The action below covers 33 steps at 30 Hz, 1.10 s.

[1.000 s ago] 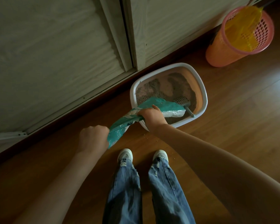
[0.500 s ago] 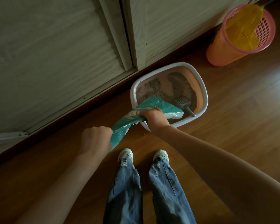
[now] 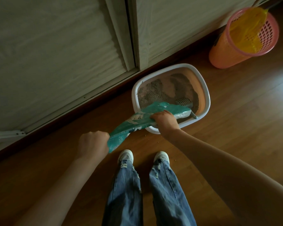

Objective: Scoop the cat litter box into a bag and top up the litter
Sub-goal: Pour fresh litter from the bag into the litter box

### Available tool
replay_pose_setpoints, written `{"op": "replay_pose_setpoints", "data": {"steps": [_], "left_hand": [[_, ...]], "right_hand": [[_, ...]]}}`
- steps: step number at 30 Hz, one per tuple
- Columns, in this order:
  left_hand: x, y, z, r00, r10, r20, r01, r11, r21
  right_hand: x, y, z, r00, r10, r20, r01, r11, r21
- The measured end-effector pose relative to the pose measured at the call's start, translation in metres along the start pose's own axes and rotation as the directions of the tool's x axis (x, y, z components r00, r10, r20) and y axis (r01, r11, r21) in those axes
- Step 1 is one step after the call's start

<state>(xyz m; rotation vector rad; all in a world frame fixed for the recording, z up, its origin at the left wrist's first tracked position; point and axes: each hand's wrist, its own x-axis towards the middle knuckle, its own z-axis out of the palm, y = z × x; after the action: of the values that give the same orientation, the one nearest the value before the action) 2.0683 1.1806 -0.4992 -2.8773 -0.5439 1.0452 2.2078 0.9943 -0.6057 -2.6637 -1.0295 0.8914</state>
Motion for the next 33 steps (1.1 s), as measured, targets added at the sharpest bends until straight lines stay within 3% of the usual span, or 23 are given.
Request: {"op": "replay_pose_setpoints", "data": {"steps": [7,18,23,33], "left_hand": [[-0.001,-0.016,0.029,0.998,-0.043,0.035,0.045,0.998,-0.045],[-0.003,-0.021,0.036,0.998,-0.044,0.039,0.047,0.996,-0.073],[0.0,-0.032,0.048,0.991,-0.094,0.093,0.102,0.992,-0.08],[0.025,-0.054,0.105,0.974,-0.177,0.143,0.209,0.944,-0.256]], "right_hand": [[0.001,-0.009,-0.009,0.997,-0.062,0.043,0.069,0.979,-0.192],[0.002,-0.018,-0.016,0.993,-0.029,0.116,0.055,0.972,-0.23],[0.002,-0.034,-0.022,0.982,-0.11,0.155,0.149,0.951,-0.272],[0.003,-0.071,-0.029,0.929,-0.227,0.293,0.341,0.835,-0.432]]}}
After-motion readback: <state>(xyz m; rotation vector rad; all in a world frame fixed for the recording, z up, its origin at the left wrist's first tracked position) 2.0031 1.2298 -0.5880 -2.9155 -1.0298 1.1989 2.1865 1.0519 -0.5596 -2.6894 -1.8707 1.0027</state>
